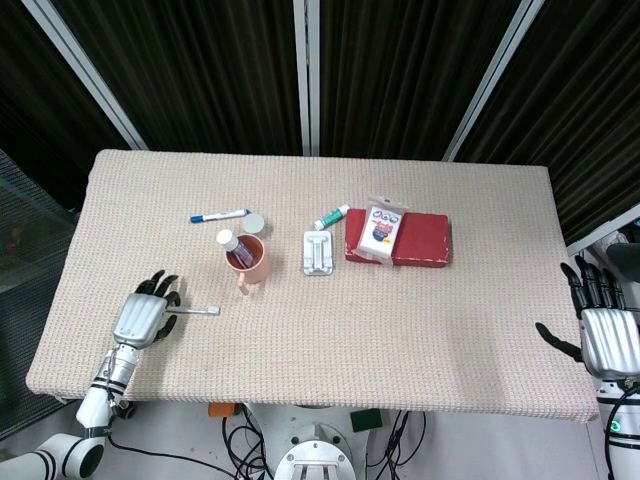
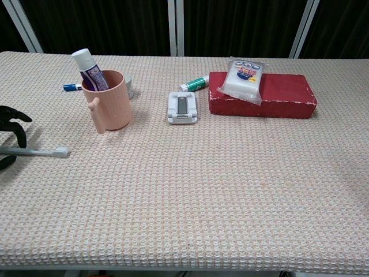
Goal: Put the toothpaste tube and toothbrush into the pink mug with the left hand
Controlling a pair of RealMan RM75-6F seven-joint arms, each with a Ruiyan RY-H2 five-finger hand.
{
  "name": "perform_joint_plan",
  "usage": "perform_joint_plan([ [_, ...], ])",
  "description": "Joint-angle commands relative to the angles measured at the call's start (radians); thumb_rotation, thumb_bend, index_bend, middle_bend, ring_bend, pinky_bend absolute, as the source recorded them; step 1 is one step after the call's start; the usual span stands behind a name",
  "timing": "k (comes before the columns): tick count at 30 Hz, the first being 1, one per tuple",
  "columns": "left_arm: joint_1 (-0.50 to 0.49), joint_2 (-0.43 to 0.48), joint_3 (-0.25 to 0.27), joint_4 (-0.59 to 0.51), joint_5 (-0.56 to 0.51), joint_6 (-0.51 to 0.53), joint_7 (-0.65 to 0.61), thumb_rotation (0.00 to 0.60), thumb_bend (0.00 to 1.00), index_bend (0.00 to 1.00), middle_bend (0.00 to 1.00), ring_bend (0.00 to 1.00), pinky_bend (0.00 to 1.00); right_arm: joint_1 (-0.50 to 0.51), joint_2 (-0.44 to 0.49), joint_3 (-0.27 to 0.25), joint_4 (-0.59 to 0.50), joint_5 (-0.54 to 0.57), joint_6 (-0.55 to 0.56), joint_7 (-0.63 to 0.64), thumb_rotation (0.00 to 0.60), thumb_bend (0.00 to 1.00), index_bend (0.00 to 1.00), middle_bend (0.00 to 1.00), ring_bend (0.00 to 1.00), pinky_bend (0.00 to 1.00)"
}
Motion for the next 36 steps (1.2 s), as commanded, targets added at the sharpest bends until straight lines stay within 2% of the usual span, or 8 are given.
perform_joint_plan([
  [1,0.000,-0.004,-0.003,0.003,-0.004,-0.006,-0.012,0.600,0.37,0.46,0.15,0.06,0.21,0.000,0.000,-0.001,0.001,0.000,-0.002,0.001,0.529,0.44,0.00,0.00,0.00,0.00],
  [16,0.004,-0.023,-0.013,0.040,0.008,0.012,-0.024,0.600,0.39,0.52,0.17,0.06,0.21,-0.003,0.000,-0.006,0.013,0.005,-0.009,0.012,0.530,0.45,0.00,0.00,0.00,0.00],
  [26,0.007,-0.022,-0.019,0.037,0.014,0.023,-0.054,0.600,0.40,0.61,0.19,0.06,0.22,-0.003,-0.001,-0.005,0.015,0.003,-0.007,0.015,0.530,0.45,0.00,0.00,0.00,0.00],
  [31,0.010,-0.006,-0.030,0.013,0.019,0.041,-0.120,0.600,0.41,0.63,0.21,0.07,0.22,-0.003,-0.001,-0.004,0.018,0.004,-0.007,0.019,0.530,0.45,0.00,0.00,0.00,0.00],
  [36,0.016,0.064,-0.065,-0.095,0.013,0.070,-0.251,0.600,0.41,0.63,0.21,0.07,0.22,0.000,-0.002,-0.002,0.026,-0.004,-0.003,0.028,0.530,0.44,0.00,0.00,0.00,0.00],
])
